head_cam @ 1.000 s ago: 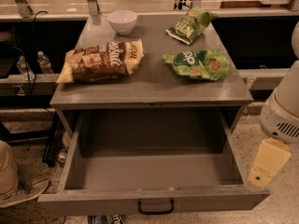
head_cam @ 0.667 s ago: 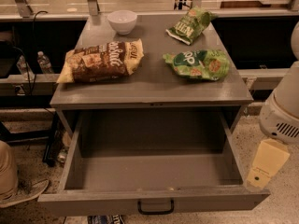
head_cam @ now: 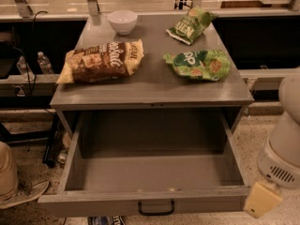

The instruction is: Close top drawer

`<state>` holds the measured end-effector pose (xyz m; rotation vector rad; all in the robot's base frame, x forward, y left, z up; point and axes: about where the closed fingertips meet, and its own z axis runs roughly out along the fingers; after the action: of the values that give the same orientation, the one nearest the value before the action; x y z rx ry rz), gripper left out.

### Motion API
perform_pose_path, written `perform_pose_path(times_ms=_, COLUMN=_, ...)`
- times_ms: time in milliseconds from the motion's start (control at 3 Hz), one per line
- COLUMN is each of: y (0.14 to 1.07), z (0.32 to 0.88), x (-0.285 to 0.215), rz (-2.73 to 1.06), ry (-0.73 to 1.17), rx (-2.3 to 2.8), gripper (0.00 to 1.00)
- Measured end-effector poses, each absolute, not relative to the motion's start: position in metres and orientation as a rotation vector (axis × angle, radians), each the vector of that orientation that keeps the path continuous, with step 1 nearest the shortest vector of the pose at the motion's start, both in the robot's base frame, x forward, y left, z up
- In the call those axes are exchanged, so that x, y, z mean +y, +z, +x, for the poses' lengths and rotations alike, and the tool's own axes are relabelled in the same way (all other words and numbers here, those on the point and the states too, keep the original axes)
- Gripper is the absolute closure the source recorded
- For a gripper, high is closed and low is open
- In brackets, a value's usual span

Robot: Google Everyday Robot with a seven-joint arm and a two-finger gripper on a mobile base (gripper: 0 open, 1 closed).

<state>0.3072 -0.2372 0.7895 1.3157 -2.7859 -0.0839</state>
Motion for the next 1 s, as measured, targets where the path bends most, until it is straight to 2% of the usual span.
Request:
perform_pose_path(times_ms=667, y=0.724, z=0.257, x=-0.226, rz=1.148, ry=-0.133, rx=-2.756, gripper=0.88)
perform_pose_path(times_ms=1000, y=0.684, z=0.258, x=-0.222, rz=1.138, ry=-0.137, rx=-2.832, gripper=1.0)
